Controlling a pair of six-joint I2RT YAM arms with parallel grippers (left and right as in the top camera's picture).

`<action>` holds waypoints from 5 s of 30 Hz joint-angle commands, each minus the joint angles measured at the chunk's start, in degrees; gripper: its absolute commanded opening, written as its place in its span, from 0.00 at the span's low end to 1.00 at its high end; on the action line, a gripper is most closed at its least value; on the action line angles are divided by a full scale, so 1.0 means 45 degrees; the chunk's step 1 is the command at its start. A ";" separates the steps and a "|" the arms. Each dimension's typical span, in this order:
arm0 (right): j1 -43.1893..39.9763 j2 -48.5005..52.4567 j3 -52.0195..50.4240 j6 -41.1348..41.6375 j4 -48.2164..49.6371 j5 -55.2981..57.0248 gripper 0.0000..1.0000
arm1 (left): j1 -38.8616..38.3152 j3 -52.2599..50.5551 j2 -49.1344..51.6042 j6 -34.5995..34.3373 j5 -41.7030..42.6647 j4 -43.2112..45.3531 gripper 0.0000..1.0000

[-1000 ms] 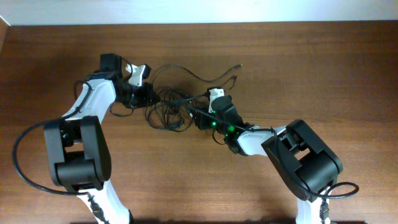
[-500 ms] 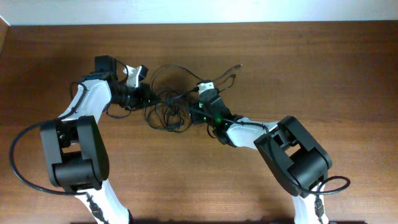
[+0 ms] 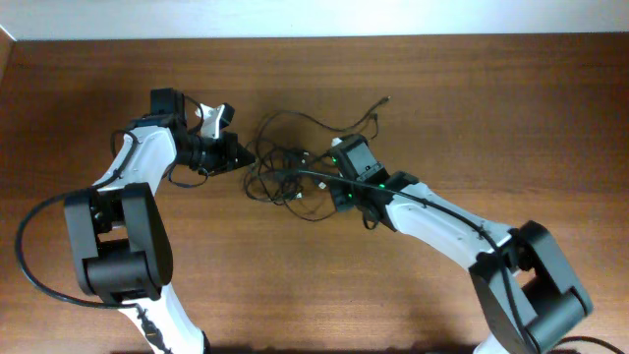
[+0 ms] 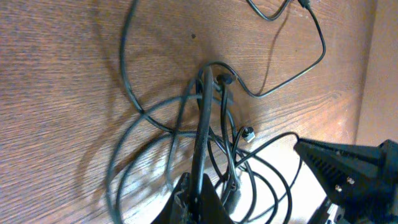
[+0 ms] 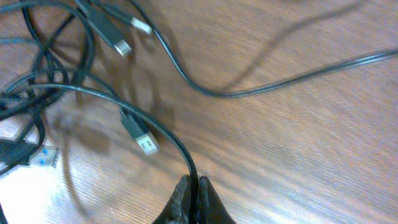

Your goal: Untangle cables

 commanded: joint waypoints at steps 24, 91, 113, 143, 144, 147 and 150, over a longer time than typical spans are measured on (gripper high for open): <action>-1.2386 -0.0335 0.0126 0.1321 -0.4862 0.1681 0.04 | 0.4265 -0.2754 -0.0311 -0.7004 -0.1520 0.0821 0.00; -0.4396 0.0636 0.0063 -0.1651 -0.6445 -0.3667 0.49 | -0.7023 -0.7179 -0.4945 -1.3172 -0.8315 0.5173 0.24; -0.4585 0.0452 0.1001 -0.1889 -0.7130 -0.2686 0.57 | -0.6533 -0.7179 -0.3910 -1.3066 -0.9350 0.5265 0.00; -0.6144 0.0442 -0.0549 -0.0389 -0.5314 -0.3147 0.07 | -0.4964 -0.4658 -0.3347 -1.0982 -0.5707 0.3361 0.72; -0.6062 0.0442 -0.0583 -0.0389 -0.5309 -0.3147 0.07 | -0.5202 -0.4658 -0.2987 -1.1404 -0.5707 0.3497 0.71; -0.5746 0.0442 -0.0680 -0.0389 -0.5314 -0.3138 0.08 | -0.5829 -0.4658 -0.1690 -1.2939 -0.5678 0.4532 0.66; -0.5484 0.0442 -0.0714 -0.0389 -0.5440 -0.3133 0.10 | -0.6198 -0.4658 -0.0670 -1.3464 -0.5498 0.4673 0.61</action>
